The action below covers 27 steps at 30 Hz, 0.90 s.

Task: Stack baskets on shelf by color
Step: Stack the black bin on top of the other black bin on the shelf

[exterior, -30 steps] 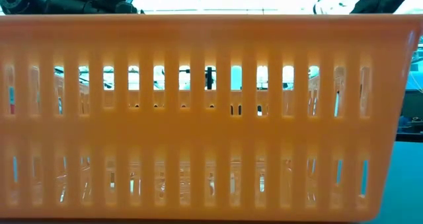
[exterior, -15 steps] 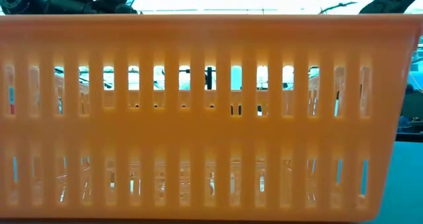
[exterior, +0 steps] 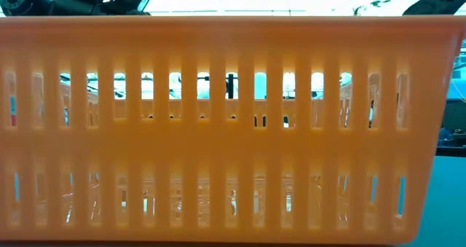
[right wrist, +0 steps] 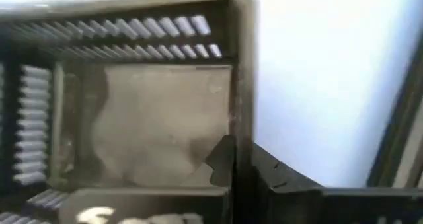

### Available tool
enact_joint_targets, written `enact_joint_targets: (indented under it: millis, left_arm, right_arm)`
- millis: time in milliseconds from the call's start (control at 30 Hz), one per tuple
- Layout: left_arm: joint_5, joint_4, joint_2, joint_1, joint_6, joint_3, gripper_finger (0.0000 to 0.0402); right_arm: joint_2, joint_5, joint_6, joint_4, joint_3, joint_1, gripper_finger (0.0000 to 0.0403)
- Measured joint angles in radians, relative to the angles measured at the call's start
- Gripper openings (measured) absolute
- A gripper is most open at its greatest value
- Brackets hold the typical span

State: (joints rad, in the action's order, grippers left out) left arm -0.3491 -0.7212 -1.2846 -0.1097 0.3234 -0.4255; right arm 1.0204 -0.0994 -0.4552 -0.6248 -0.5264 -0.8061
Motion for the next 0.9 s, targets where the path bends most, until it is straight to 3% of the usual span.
enact_joint_targets:
  millis: [133,300,467,567,667,900]
  left_arm:
    - [0.063,-0.03,0.0,0.0,0.081,0.0,0.0211]
    - [0.174,-0.04,-0.038,-0.002,0.118,-0.058,0.0212]
    - [0.293,0.262,-0.181,-0.018,0.094,-0.33,0.0211]
    - [0.229,0.444,-0.288,-0.05,0.19,-0.508,0.0211]
    - [0.152,0.546,-0.365,-0.072,0.316,-0.648,0.0211]
    - [0.182,0.752,-0.518,-0.077,0.374,-0.885,0.0211]
  right_arm:
    - [-0.055,0.05,0.092,0.013,-0.041,0.072,0.0002]
    - [-0.079,0.076,0.067,0.044,-0.133,0.175,0.0001]
    - [-0.04,0.04,-0.014,0.191,-0.161,0.32,0.0001]
    - [0.007,-0.005,-0.026,0.23,-0.161,0.418,0.0001]
    - [0.024,0.02,-0.018,0.221,-0.161,0.492,0.0001]
    - [0.023,-0.056,0.052,0.27,-0.161,0.613,0.0]
